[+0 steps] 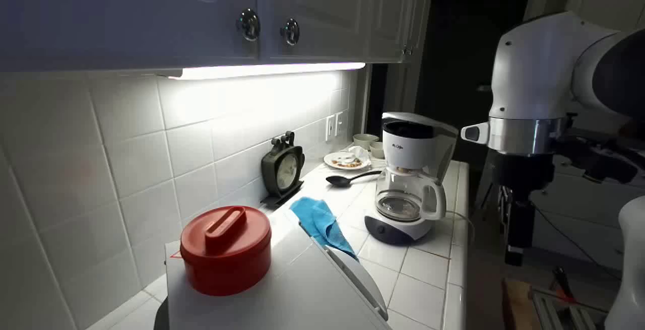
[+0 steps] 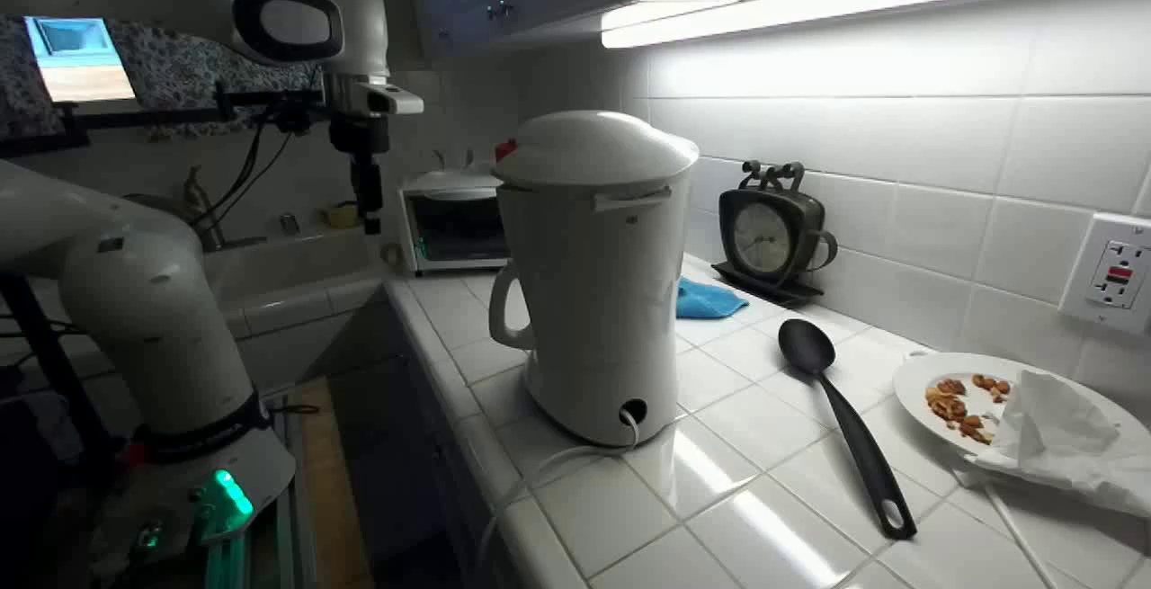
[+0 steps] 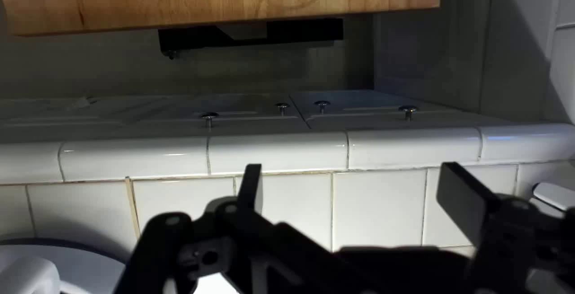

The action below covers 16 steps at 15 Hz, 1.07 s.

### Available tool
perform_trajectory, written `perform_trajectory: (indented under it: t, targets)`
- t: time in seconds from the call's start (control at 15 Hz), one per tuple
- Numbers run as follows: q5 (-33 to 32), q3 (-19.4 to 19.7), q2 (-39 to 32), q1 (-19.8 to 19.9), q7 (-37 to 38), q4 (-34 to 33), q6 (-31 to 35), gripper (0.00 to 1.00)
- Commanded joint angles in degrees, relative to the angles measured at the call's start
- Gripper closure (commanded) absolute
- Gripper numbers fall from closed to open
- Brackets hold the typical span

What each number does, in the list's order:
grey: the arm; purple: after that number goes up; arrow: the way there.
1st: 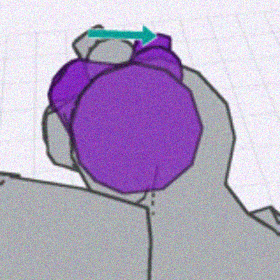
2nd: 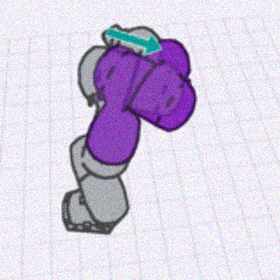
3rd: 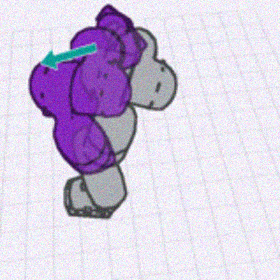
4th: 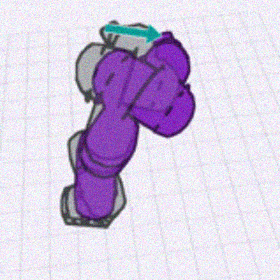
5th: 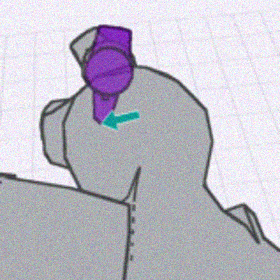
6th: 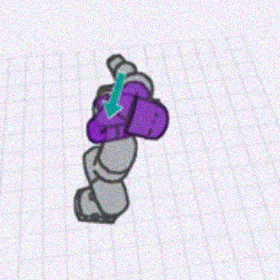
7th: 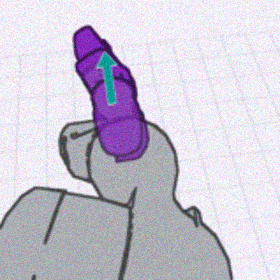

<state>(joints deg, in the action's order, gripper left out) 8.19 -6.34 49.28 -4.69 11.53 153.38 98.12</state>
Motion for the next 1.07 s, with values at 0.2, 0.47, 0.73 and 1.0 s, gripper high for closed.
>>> perform_trajectory:
  t: [0.2,0.47,0.73,1.0]
  targets:
    - [-2.57,0.96,1.08,2.73,-1.49,-0.65,1.44,0.0]
    - [-8.33,2.22,1.37,5.87,-2.75,-3.29,1.63,0.0]
    - [-13.37,2.81,-0.43,9.18,-0.52,-7.48,2.71,0.0]
    - [-12.41,3.06,0.26,8.83,-1.72,-6.66,3.39,0.0]
